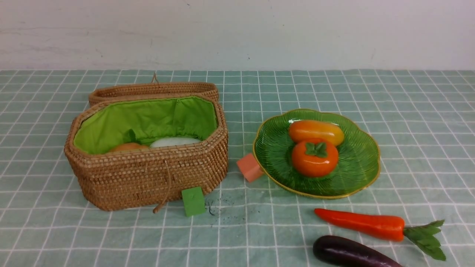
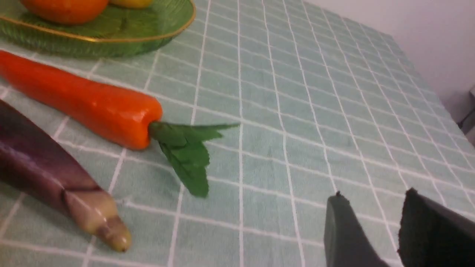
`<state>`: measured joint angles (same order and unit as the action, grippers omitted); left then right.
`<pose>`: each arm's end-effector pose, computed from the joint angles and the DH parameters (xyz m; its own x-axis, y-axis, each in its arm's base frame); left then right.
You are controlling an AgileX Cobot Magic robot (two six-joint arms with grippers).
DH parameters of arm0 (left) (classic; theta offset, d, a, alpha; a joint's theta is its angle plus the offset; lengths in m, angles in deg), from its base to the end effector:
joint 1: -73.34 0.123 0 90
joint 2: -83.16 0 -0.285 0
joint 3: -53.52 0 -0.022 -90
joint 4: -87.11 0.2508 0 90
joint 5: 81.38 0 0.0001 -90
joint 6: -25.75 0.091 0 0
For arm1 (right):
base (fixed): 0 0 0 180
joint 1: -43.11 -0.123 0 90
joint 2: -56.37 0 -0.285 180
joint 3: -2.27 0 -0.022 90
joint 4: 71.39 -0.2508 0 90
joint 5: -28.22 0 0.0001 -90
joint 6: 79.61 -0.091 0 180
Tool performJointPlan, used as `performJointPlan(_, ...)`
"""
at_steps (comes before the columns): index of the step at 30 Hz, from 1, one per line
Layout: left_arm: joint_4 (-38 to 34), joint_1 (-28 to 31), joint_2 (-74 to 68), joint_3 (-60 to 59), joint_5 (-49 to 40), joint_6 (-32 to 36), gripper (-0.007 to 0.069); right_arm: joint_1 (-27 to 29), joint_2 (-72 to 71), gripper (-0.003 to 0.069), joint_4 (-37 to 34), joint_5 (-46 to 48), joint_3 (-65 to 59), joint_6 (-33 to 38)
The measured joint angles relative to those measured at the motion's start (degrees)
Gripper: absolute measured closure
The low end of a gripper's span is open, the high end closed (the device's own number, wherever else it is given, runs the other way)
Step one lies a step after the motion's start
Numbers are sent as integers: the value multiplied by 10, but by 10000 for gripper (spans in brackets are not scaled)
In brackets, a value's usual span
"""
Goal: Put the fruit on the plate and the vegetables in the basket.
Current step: Use the right arm to grab a lemon and put it into the right plate
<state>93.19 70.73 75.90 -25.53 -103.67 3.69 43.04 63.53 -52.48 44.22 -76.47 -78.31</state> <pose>0.0525 0.0013 0.1682 -0.3059 -0.2690 -0.9133 -0.0825 0.9631 -0.2561 0.0547 -0.0081 0.1809 -0.2100 -0.3332 -0.9192 0.0173 0.9387 -0.3442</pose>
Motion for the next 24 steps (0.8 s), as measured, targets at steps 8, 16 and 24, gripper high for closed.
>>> performJointPlan(8,0,0,0,0,0,0,605,0,0,418,38,-175,0,0)
performJointPlan(16,0,0,0,0,0,0,605,0,0,418,80,-315,0,-51)
performJointPlan(24,0,0,0,0,0,0,603,0,0,418,27,-411,54,-350)
